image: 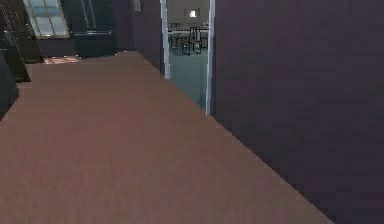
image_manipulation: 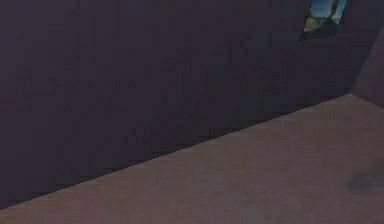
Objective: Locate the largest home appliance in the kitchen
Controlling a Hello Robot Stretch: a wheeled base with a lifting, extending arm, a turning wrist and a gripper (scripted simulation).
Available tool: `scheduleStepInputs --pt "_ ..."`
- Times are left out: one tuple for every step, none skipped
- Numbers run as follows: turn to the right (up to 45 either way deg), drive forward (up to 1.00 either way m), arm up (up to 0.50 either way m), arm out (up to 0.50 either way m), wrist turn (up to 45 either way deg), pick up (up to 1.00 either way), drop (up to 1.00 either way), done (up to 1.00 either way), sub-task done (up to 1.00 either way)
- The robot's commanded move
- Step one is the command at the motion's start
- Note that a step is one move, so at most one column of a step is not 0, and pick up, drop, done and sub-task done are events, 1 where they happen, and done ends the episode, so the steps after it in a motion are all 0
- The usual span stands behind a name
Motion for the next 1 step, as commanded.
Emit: scheduleStepInputs --pt "-24.0 0.00 0.00 0.00 0.0 0.00 0.00 0.00 0.00"
